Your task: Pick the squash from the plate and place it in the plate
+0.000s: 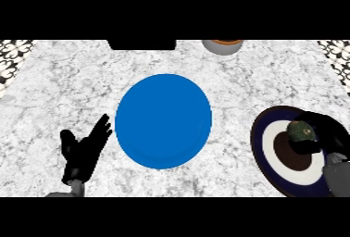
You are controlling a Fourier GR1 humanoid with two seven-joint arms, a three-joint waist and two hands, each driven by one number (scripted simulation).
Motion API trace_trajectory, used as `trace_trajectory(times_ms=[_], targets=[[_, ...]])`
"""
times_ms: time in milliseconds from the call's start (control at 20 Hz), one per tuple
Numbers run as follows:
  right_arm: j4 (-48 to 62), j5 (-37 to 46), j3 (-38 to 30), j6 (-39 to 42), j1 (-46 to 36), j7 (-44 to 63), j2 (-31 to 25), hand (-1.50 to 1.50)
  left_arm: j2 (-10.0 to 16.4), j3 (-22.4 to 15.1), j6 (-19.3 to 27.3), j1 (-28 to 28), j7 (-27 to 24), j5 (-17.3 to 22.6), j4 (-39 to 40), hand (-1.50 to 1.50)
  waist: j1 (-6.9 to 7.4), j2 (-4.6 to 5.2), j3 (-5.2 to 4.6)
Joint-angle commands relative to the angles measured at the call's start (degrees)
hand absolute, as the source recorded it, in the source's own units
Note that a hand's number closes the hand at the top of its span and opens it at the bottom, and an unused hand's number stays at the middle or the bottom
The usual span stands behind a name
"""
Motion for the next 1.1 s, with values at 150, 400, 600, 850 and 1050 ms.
trace_trajectory(times_ms=[150,400,600,850,1050], targets=[[-1.06,4.54,-0.38,-1.07,-0.59,-0.47,0.12,1.50,-2.27,-0.23,0.21,0.64,-1.82,-2.66,2.12,0.00,-0.14,0.14,0.23],[-11.91,12.92,11.68,-12.23,-1.22,8.52,16.97,1.50,-1.10,-0.03,-0.50,-0.74,0.92,-1.44,0.56,0.00,0.11,-0.37,-0.03],[-9.98,14.94,21.46,-13.27,-6.96,11.37,23.89,1.50,-1.22,-1.98,-1.99,-1.95,1.51,-1.73,-0.42,0.00,7.85,-0.13,-0.17],[-12.57,20.55,29.31,-20.58,-14.11,22.51,24.22,1.50,-1.84,-3.41,-2.32,-2.71,2.61,-2.27,0.31,0.00,8.81,-0.90,-0.19],[-13.05,22.77,33.61,-26.21,-18.08,32.98,24.31,1.50,-1.78,-3.80,-3.09,-3.21,2.65,-2.20,0.80,0.00,9.49,-0.49,-0.08]])
